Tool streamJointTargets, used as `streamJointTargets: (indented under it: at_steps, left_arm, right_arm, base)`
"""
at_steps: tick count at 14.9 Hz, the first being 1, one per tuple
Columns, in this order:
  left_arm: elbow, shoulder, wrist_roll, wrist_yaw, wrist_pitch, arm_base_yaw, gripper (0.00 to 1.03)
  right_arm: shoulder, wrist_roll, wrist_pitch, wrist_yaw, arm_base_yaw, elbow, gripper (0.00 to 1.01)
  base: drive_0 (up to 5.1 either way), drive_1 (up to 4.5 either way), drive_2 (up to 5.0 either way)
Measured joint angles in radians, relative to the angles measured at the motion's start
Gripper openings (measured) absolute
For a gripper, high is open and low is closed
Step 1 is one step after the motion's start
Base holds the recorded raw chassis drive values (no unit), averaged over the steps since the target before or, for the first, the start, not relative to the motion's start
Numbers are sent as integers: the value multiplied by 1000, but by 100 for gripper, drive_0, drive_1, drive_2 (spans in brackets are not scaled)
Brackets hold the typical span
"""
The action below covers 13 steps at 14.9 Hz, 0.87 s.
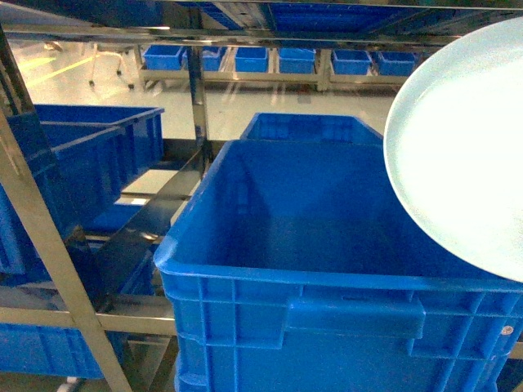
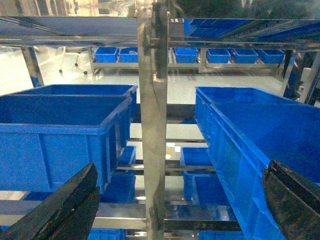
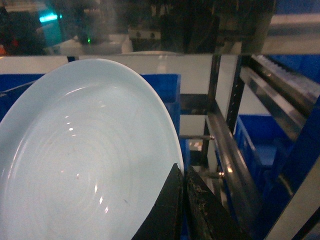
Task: Place blue tray on left shelf second layer neatly
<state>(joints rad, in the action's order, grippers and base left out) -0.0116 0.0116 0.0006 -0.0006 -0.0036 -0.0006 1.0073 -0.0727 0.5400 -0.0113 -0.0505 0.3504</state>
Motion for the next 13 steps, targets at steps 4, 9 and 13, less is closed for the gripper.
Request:
streamJointTargets:
  at_steps: [4, 9, 13]
  left_arm:
    - [0, 0, 0, 0, 0, 0, 98]
    - [0, 0, 0, 0, 0, 0, 98]
    - [0, 0, 0, 0, 0, 0, 98]
  right_arm:
    - [66, -262, -147, -127, 33, 79, 2]
    - [214, -367, -189, -151, 16, 131, 2]
    - [479, -383, -164, -131, 2, 349, 2]
  base:
    - [-67, -67, -67]
    - [-67, -67, -67]
    - [-67, -67, -67]
